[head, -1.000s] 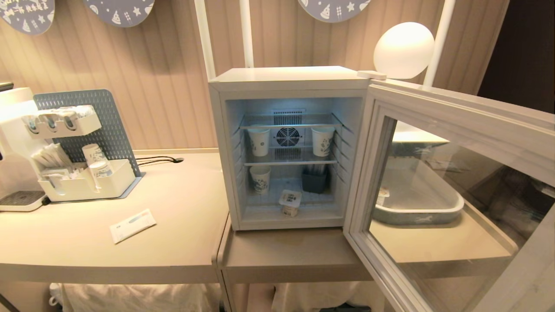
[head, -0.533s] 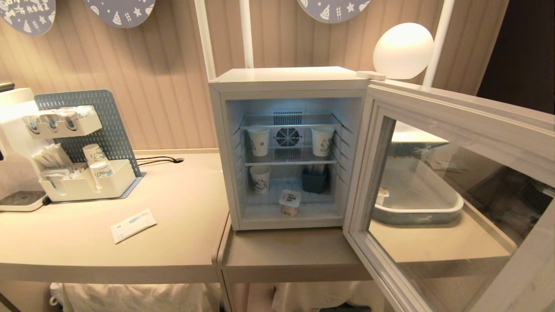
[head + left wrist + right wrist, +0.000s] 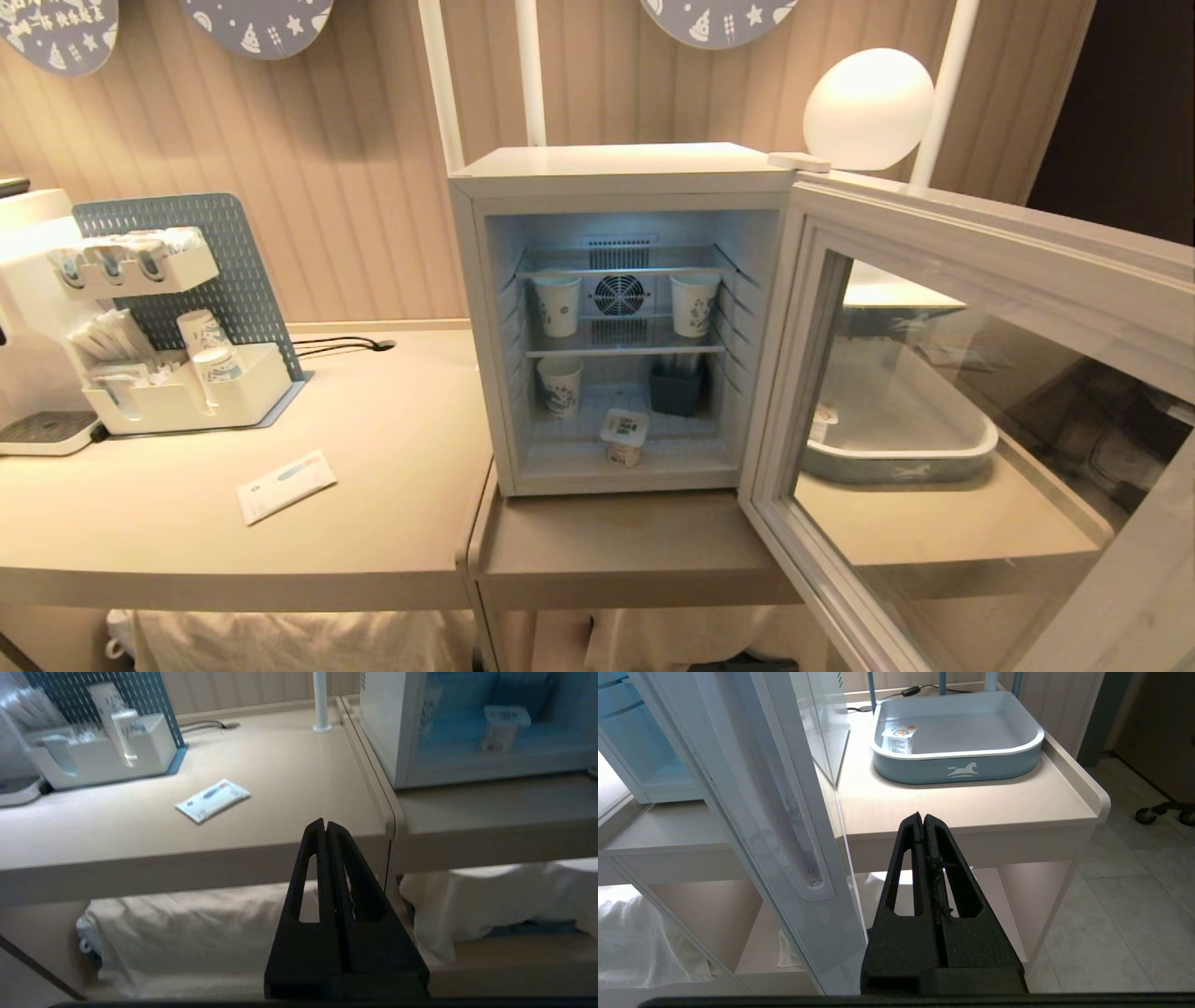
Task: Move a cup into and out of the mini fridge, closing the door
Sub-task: Take the yoghurt out of the freezer
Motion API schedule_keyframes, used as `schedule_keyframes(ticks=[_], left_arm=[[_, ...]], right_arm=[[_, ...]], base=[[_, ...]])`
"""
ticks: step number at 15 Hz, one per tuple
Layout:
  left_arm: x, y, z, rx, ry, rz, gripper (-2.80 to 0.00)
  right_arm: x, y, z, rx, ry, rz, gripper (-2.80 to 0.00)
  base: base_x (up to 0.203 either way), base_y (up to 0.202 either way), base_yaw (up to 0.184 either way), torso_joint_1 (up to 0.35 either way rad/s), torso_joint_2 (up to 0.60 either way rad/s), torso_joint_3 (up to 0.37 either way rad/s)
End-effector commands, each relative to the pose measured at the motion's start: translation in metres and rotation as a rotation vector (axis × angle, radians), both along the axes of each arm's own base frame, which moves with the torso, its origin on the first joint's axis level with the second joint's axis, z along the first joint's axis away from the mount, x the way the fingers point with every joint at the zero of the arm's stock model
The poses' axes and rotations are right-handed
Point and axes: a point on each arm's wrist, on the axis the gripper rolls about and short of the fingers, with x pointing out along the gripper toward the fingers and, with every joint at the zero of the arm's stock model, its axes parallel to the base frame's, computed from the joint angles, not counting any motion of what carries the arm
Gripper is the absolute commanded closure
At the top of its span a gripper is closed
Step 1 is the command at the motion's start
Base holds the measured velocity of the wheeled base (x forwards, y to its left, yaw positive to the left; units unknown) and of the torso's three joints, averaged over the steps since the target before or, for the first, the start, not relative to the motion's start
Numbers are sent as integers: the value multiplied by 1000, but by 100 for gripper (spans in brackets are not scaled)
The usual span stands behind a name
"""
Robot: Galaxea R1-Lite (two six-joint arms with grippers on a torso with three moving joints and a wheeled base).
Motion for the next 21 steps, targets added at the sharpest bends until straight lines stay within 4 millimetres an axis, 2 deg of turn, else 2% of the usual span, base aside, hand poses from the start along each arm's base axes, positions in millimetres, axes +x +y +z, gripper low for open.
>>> schedule_keyframes(ticks=[1, 6, 18, 21], left_arm=[[0, 0, -6, -4, 20, -1, 0], [1, 0, -7, 1, 21, -1, 0], [1, 0, -7, -4, 20, -3, 0], [0, 0, -6, -1, 19, -1, 0]], right_arm=[[0, 0, 0, 0, 2, 0, 0], [0, 0, 0, 0, 2, 0, 0], [0, 0, 0, 0, 1, 0, 0], [0, 0, 0, 0, 1, 0, 0]], base=[[0, 0, 0, 0, 0, 0], [-20, 0, -1, 3, 1, 0], [-189, 0, 1, 5, 3, 3], [-44, 0, 0, 1, -2, 1]])
